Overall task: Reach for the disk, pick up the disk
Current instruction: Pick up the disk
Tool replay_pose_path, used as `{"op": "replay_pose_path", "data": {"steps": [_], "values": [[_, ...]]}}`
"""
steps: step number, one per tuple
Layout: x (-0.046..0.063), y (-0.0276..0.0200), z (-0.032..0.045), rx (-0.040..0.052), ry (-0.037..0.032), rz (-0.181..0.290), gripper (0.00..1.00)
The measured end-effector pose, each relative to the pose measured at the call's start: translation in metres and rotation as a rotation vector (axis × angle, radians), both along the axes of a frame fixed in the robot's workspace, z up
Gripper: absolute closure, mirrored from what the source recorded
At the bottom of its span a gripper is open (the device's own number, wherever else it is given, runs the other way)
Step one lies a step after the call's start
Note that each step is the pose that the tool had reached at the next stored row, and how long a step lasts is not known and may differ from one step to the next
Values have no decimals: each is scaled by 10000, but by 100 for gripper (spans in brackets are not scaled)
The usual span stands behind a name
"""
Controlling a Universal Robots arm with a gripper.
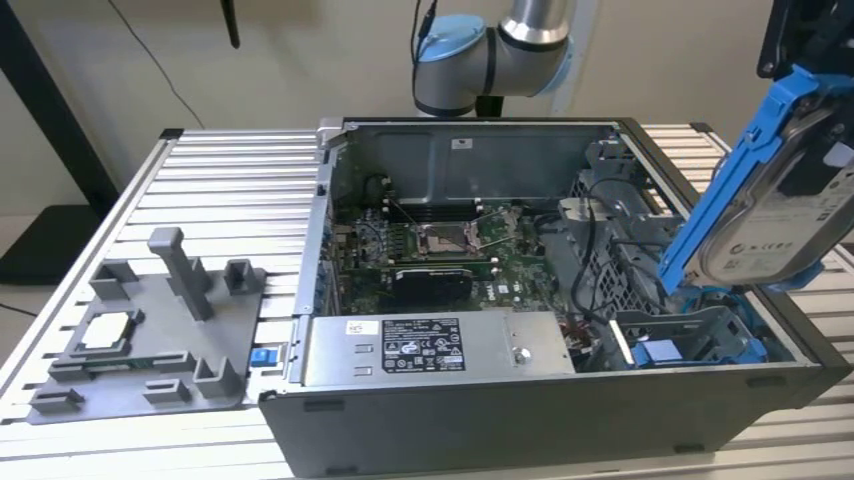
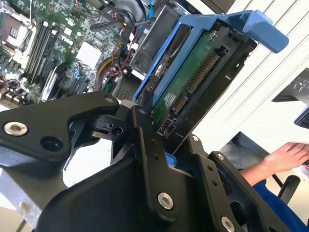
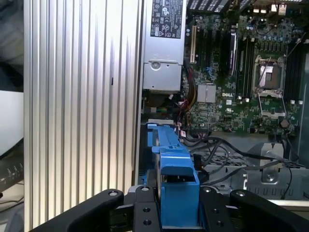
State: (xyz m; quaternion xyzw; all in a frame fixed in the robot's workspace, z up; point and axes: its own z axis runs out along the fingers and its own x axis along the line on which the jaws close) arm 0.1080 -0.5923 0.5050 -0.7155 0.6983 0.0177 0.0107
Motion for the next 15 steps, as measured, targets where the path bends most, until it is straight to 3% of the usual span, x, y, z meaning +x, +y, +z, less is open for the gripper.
{"op": "replay_pose_path", "data": {"steps": [15], "values": [[0, -16, -5, 0, 0, 0, 100]]}}
